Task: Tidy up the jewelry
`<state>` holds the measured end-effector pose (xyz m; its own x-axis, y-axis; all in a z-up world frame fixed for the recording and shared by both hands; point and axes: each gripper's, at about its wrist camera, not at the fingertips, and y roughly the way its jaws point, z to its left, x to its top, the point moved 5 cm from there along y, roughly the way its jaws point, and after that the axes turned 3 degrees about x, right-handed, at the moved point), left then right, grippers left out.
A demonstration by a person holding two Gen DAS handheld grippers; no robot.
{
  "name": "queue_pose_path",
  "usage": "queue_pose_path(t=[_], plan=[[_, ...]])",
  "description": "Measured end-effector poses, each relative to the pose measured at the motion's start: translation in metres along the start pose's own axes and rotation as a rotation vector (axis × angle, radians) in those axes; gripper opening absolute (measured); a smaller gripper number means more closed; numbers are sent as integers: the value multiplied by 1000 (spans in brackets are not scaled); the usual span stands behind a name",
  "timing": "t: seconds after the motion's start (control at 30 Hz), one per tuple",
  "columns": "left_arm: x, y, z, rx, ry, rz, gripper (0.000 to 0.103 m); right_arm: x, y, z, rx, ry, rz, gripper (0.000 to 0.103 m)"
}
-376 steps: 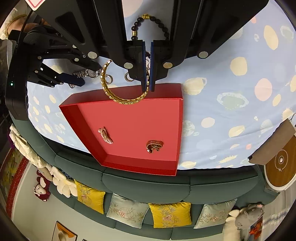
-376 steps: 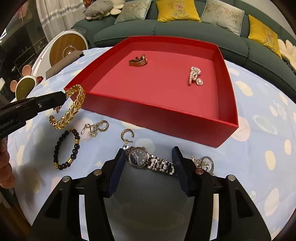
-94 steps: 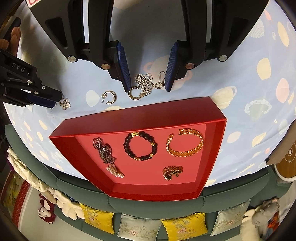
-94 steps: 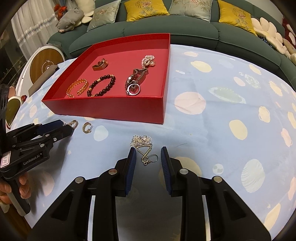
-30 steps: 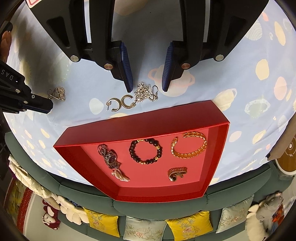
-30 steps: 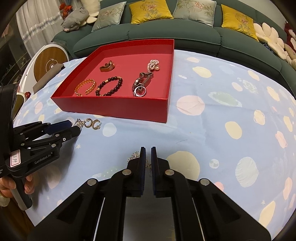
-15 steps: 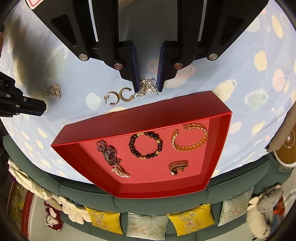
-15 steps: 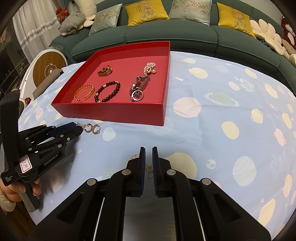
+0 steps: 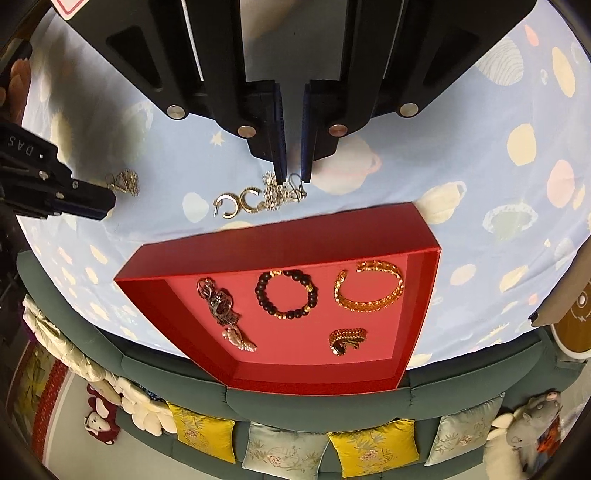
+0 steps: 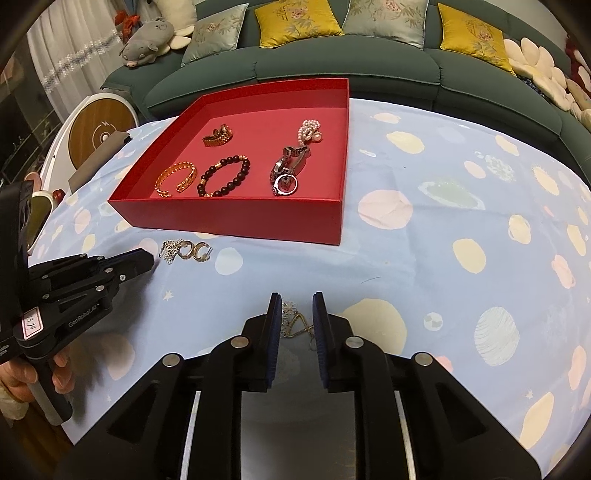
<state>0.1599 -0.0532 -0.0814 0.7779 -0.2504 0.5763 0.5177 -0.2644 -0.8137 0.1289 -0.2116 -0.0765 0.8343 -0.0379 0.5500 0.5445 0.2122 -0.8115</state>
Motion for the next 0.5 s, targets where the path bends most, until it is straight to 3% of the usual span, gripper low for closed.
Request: queue_pose_path(t=[0.5], plan=[[3, 9, -7, 12, 45, -5, 11, 3, 7, 5, 4, -11, 9, 17]])
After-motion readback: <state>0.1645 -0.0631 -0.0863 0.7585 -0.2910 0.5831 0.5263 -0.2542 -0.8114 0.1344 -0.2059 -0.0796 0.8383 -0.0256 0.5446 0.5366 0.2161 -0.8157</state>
